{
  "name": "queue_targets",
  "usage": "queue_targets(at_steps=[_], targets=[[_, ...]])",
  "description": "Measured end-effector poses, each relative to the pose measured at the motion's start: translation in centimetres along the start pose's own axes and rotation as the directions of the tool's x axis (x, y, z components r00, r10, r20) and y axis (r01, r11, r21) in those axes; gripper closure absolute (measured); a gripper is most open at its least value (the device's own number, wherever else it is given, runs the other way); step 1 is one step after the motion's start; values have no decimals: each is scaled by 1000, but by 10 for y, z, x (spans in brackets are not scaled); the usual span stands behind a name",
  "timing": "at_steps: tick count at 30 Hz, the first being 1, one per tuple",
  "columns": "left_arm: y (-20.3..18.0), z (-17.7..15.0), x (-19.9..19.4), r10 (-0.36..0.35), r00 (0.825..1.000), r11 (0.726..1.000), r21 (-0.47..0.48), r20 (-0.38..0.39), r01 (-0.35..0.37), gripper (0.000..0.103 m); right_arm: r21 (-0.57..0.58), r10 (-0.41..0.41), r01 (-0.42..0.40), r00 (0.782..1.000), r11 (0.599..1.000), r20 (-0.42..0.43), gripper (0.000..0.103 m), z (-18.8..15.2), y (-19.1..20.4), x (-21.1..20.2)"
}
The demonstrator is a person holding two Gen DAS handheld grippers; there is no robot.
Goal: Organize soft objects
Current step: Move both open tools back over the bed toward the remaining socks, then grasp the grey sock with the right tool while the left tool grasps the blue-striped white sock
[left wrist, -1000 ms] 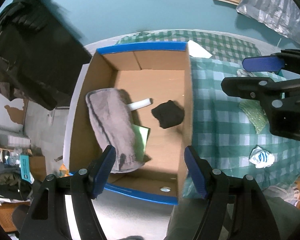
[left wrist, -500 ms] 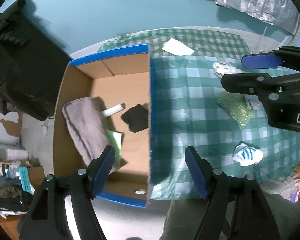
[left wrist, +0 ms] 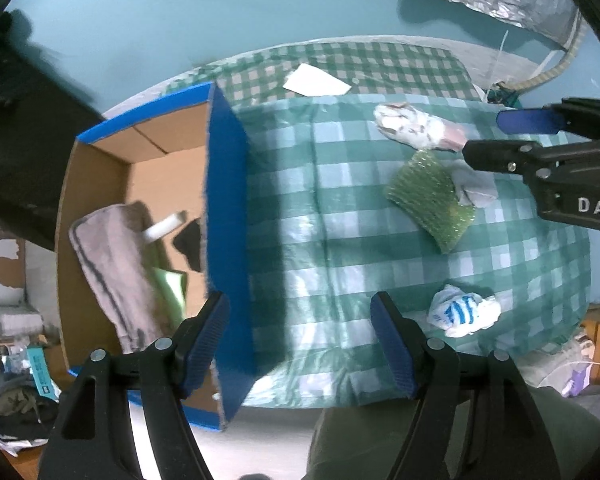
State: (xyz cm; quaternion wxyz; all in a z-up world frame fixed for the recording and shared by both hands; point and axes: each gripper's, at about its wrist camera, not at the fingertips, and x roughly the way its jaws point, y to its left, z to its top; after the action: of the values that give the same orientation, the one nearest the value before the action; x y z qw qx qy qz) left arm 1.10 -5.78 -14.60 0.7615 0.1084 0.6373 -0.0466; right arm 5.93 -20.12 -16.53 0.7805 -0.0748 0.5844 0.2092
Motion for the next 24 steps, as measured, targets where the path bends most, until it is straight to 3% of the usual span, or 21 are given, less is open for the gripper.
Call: queue_targets(at_steps=[13, 24], targets=[[-35, 7, 43, -36, 998, 999, 30, -61, 38, 29, 22, -13, 14, 998, 1000, -60, 45, -28, -45, 48], [-54, 15, 75, -72, 993, 997, -15, -97, 71, 29, -13, -40, 39, 997, 999, -72, 45, -28, -58, 82]])
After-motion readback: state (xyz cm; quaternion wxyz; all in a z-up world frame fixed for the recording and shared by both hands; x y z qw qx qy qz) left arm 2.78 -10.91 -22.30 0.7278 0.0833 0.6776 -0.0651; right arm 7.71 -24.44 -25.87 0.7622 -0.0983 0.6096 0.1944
